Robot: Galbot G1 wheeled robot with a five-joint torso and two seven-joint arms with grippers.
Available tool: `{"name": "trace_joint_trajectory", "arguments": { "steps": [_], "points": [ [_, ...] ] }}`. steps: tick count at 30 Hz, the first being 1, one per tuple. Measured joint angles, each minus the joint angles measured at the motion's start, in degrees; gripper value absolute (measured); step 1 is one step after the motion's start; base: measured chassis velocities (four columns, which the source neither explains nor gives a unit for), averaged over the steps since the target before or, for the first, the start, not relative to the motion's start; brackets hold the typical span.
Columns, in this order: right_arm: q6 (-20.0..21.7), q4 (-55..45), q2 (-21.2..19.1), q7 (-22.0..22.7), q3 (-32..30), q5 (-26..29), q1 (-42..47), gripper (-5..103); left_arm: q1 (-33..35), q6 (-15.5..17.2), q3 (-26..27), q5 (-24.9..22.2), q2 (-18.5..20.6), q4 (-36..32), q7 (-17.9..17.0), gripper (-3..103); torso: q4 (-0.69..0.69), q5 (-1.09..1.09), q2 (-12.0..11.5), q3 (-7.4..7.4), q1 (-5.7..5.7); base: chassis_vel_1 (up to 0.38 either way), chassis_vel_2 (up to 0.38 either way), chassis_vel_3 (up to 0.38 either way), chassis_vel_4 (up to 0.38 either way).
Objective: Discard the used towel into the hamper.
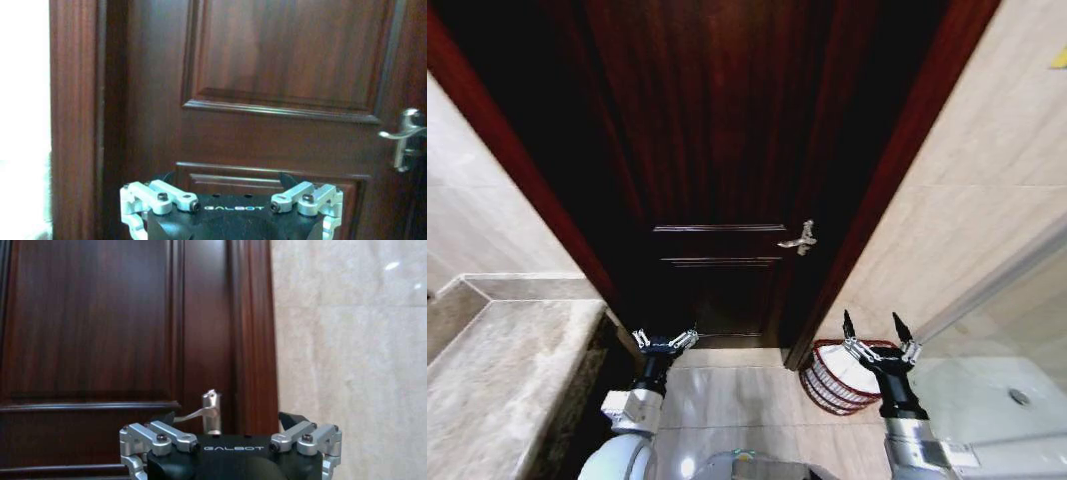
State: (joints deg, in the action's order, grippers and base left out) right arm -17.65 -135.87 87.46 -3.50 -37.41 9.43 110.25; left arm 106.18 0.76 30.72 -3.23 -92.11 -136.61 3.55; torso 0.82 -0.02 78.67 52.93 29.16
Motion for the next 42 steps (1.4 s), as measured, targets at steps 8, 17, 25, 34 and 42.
{"name": "trace_joint_trajectory", "arguments": {
  "steps": [8, 17, 25, 34, 42],
  "points": [
    [0.00, 0.00, -0.02, 0.01, -0.04, 0.00, 0.00, 100, -0.01, 0.00, -0.04, 0.00, -0.05, 0.00, 0.02, 100, -0.02, 0.05, -0.01, 0.01, 0.02, -0.051, -0.046, 0.060, 0.026],
    [0.00, 0.00, -0.01, 0.01, -0.02, 0.00, 0.00, 100, -0.01, 0.00, -0.02, 0.00, -0.02, 0.00, 0.02, 100, -0.02, 0.01, -0.01, 0.00, 0.00, 0.000, 0.000, 0.000, 0.000],
    [0.00, -0.01, -0.01, 0.01, -0.02, 0.00, 0.00, 100, -0.01, 0.00, -0.02, 0.00, -0.02, 0.00, 0.02, 100, -0.02, 0.02, -0.01, 0.00, 0.00, 0.000, 0.000, 0.000, 0.000],
    [0.00, 0.00, 0.00, 0.00, -0.02, 0.00, 0.00, 100, 0.00, 0.00, -0.02, 0.00, -0.02, 0.00, 0.01, 100, -0.02, 0.02, -0.01, 0.00, 0.00, 0.000, 0.000, 0.000, 0.000],
    [0.00, 0.00, -0.01, 0.01, -0.01, 0.00, 0.00, 100, -0.01, 0.00, -0.02, 0.00, -0.03, 0.00, 0.01, 100, -0.01, 0.02, -0.01, 0.00, 0.00, 0.000, 0.000, 0.000, 0.000]
  ]
}}
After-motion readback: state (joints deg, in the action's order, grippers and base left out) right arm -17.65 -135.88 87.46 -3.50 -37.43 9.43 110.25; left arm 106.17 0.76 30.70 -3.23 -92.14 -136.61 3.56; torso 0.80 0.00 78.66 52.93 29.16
